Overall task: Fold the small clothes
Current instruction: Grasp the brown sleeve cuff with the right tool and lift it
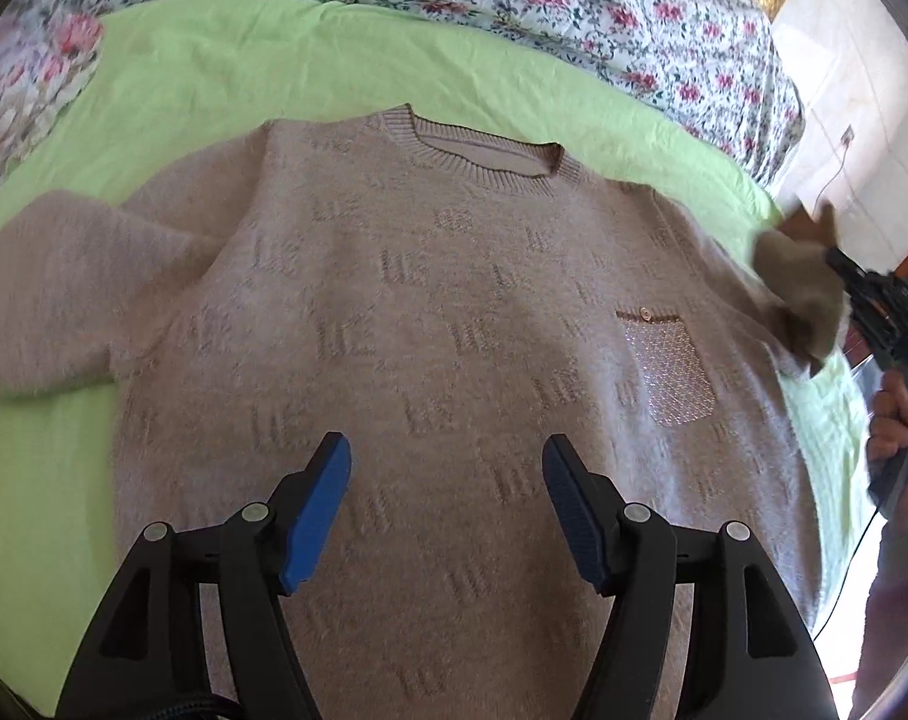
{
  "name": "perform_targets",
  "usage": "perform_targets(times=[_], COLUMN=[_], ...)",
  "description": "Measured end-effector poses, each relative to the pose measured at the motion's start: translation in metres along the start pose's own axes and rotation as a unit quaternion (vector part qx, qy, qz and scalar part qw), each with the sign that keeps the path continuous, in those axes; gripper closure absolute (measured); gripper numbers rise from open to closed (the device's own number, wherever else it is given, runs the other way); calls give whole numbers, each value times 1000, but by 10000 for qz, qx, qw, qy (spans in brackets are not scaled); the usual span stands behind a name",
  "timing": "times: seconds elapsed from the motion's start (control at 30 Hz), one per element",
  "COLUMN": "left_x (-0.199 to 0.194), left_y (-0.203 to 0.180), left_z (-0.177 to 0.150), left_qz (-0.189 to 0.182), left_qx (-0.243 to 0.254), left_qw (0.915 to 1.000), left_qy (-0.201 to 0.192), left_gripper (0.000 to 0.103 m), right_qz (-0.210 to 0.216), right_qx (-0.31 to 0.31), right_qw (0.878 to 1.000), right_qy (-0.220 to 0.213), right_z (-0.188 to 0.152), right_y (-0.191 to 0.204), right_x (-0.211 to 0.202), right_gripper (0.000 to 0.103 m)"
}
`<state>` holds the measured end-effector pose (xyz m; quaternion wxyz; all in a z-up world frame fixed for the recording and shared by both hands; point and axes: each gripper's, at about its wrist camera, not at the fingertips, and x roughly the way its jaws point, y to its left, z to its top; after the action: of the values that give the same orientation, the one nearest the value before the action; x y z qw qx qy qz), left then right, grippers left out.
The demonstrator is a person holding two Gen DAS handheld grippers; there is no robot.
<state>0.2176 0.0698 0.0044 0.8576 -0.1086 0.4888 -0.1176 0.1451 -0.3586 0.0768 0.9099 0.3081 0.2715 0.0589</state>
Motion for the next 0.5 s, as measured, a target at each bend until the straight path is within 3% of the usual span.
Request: perform_targets(times=[0.23,0.33,0.5], left_x=[-20,-28,-37], left_y=[36,47,57], left_z=[-13,-16,-16], left_qz=[-189,-317,-461], left_qx=[-323,-418,-438], left_qw=[9992,9983,9973], left_qy=[-162,-246,-354], left_gripper=[36,35,34], right_qz=[1132,1374,1630], right_qx=[-430,-543,-521], right_qw=[9882,9803,9654], right_qy=[937,1314,1968], right_z=[-63,-87,-121], right_y=[138,178,205], right_x=[111,153,204], right_gripper=[97,97,97])
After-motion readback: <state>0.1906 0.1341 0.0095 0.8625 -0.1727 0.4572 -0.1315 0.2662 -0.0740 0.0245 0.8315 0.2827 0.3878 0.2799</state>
